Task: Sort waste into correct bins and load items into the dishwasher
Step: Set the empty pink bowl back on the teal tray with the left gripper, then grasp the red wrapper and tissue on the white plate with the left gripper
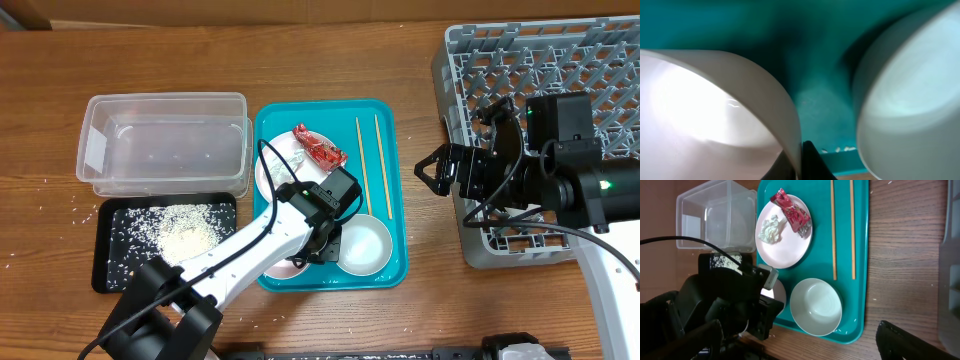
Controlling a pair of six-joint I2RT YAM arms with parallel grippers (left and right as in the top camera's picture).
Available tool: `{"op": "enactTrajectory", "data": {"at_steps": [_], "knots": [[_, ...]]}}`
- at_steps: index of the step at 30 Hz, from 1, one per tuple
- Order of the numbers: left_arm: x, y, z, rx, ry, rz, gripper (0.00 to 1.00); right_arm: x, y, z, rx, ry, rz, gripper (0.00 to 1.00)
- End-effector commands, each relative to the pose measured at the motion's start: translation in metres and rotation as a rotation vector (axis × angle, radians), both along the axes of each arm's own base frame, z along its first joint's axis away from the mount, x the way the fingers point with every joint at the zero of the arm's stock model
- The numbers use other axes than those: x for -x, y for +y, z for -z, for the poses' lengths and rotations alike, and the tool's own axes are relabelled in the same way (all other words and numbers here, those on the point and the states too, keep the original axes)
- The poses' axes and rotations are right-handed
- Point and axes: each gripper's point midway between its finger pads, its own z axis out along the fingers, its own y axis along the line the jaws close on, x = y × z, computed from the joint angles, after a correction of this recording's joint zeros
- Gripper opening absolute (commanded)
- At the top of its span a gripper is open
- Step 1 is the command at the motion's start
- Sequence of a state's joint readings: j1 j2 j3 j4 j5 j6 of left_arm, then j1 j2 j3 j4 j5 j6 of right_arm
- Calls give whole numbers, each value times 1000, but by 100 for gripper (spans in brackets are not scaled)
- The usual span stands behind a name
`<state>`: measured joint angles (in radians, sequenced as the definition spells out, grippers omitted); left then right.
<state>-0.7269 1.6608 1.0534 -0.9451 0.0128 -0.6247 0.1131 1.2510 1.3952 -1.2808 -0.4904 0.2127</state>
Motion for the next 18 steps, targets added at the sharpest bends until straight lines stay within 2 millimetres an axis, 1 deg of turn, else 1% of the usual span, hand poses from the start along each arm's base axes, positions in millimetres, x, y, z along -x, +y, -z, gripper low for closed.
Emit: {"op": "enactTrajectory", "data": {"at_steps": [1, 2, 3, 4, 6, 7, 8, 9, 10, 11, 12, 14, 15, 16, 17, 18], "knots": [[-21, 6, -26, -33, -66, -87, 73, -1, 2, -8, -2, -29, -8, 100], [-26, 8, -39, -33, -72, -96, 76, -1, 2, -8, -2, -29, -8, 100], [-40, 10, -63, -21, -106, -94, 79, -1, 1, -8, -2, -28, -8, 100], [-45, 10, -70, -16, -123, -97, 81, -1, 1, -8, -2, -28, -8, 100], [-70, 15, -97, 9, -201, -98, 85, -1, 2, -8, -2, -29, -8, 100], [-85, 18, -108, 18, -252, -86, 84, -1, 2, -8, -2, -28, -8, 100], [-101, 22, -113, 20, -303, -80, 81, -1, 2, -8, -2, -28, -8, 100], [-112, 27, -114, 19, -336, -74, 78, -1, 1, -8, -2, -29, -8, 100], [-122, 31, -112, 14, -356, -71, 76, -1, 1, -8, -2, -29, -8, 100], [-135, 38, -102, 4, -362, -75, 75, -1, 1, -8, -2, -29, -8, 100], [-146, 44, -87, -12, -345, -88, 75, -1, 2, -8, -2, -28, -8, 100], [-158, 46, -65, -27, -322, -69, 76, -1, 2, -8, -2, -29, -8, 100], [-164, 46, -49, -37, -303, -52, 76, -1, 2, -8, -2, -29, -8, 100], [-168, 45, -33, -49, -282, -39, 76, -1, 2, -8, -2, -28, -8, 100], [-169, 45, -27, -54, -274, -38, 76, -1, 2, -8, -3, -28, -8, 100], [-170, 46, -12, -76, -254, -37, 75, -1, 2, -8, -3, -28, -8, 100]]}}
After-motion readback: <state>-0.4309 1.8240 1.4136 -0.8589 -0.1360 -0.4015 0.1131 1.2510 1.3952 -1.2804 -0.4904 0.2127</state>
